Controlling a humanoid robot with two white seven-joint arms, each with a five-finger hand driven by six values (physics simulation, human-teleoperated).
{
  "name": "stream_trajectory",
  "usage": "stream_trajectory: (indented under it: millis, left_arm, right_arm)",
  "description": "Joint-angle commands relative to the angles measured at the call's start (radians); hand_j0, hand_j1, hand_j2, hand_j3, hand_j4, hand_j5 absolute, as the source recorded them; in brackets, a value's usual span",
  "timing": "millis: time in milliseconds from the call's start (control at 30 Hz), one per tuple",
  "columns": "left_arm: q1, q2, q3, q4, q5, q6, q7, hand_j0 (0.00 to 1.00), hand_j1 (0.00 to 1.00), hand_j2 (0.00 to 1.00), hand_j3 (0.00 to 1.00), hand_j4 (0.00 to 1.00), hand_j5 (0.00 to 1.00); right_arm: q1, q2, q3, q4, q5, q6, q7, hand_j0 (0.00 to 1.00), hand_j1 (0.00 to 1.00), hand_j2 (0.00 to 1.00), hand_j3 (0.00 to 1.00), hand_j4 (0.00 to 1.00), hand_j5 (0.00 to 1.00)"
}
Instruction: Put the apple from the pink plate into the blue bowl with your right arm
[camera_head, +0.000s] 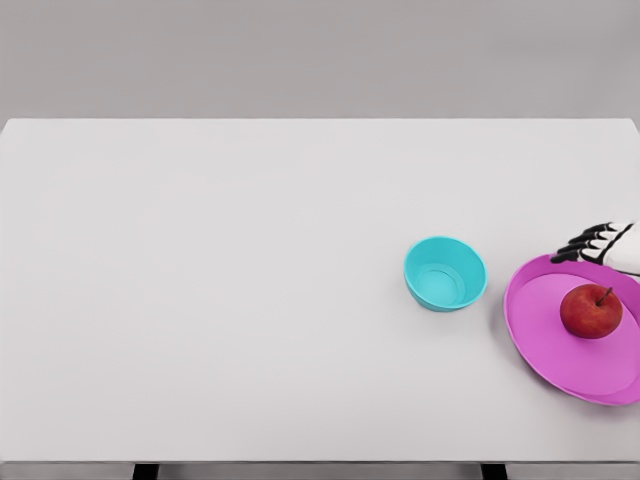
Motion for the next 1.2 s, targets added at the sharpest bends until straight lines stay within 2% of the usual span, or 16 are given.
stream_trajectory:
  millis: [0, 367, 500, 1167]
  left_arm:
    - [0.000, 0.000, 0.000, 0.000, 0.000, 0.000, 0.001, 1.00, 1.00, 1.00, 1.00, 1.00, 1.00]
    - [0.000, 0.000, 0.000, 0.000, 0.000, 0.000, -0.001, 1.00, 1.00, 1.00, 1.00, 1.00, 1.00]
    - [0.000, 0.000, 0.000, 0.000, 0.000, 0.000, -0.001, 1.00, 1.00, 1.00, 1.00, 1.00, 1.00]
    - [0.000, 0.000, 0.000, 0.000, 0.000, 0.000, -0.001, 1.00, 1.00, 1.00, 1.00, 1.00, 1.00]
  right_arm:
    - [0.002, -0.003, -0.001, -0.009, -0.006, 0.003, 0.003, 1.00, 1.00, 1.00, 1.00, 1.00, 1.00]
    - [0.066, 0.012, 0.007, 0.022, 0.002, 0.003, 0.003, 1.00, 1.00, 1.00, 1.00, 1.00, 1.00]
    - [0.066, 0.029, 0.010, 0.068, 0.003, 0.003, 0.003, 1.00, 1.00, 1.00, 1.00, 1.00, 1.00]
    - [0.054, 0.068, 0.005, 0.069, 0.005, 0.003, 0.003, 1.00, 1.00, 1.00, 1.00, 1.00, 1.00]
